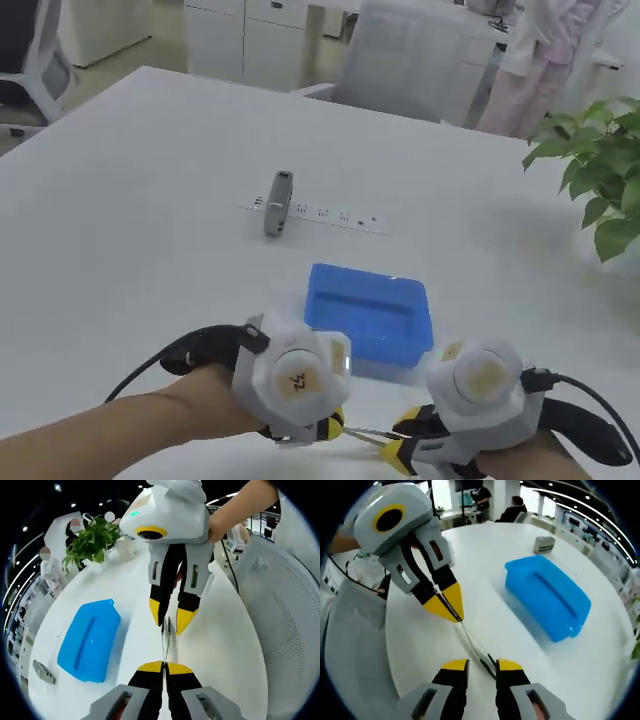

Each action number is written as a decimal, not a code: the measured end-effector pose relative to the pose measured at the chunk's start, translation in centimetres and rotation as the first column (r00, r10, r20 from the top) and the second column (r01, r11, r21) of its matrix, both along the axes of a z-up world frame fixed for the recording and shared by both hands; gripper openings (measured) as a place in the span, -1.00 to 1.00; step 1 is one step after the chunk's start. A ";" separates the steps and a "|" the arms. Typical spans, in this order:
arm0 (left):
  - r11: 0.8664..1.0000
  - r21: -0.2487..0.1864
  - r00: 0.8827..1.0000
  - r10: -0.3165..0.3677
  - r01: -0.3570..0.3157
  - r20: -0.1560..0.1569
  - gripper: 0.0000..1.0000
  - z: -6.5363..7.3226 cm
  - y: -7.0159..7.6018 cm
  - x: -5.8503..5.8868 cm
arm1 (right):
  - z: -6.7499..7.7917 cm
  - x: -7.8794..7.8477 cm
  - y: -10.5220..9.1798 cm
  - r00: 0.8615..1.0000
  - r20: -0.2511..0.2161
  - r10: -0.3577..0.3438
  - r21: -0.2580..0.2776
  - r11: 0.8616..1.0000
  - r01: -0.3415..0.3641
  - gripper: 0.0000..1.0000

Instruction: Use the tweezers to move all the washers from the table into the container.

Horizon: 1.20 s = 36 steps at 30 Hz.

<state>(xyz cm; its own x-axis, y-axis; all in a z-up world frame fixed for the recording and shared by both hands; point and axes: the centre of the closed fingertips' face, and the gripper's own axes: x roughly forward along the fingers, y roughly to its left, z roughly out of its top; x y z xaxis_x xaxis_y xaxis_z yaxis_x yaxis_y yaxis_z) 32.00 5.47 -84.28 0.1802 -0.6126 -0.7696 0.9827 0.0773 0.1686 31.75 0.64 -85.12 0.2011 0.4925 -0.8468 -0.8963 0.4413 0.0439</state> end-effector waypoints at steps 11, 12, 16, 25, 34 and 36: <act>0.994 0.085 0.997 0.070 -0.067 -0.038 -1.00 -2.1 0.8 -0.1 | 3.0 -1.6 -0.6 0.937 -0.090 -0.338 0.251 0.902 0.350 -0.18; 0.995 0.088 0.998 0.057 -0.054 -0.033 -1.00 -2.0 0.7 -0.4 | 3.3 -1.6 -0.8 0.929 -0.090 -0.358 0.265 0.891 0.369 -0.17; 0.985 0.091 0.988 0.148 -0.144 -0.038 -0.75 -2.0 1.3 0.1 | 4.1 -1.8 -1.2 0.916 -0.080 -0.393 0.279 0.873 0.399 -0.14; 0.890 -0.024 0.881 0.447 -0.455 -0.153 -0.11 -0.6 3.8 -0.9 | 7.4 -0.1 -2.4 0.895 0.034 -0.444 0.316 0.854 0.412 0.03; 0.708 -0.161 0.725 0.654 -0.687 -0.215 0.54 4.0 7.9 -1.9 | 8.6 -0.1 -4.0 0.875 0.094 -0.476 0.320 0.846 0.426 0.37; 0.664 -0.193 0.692 0.694 -0.722 -0.201 0.65 5.1 9.2 -1.9 | 8.8 -0.3 -4.5 0.873 0.105 -0.477 0.322 0.847 0.424 0.47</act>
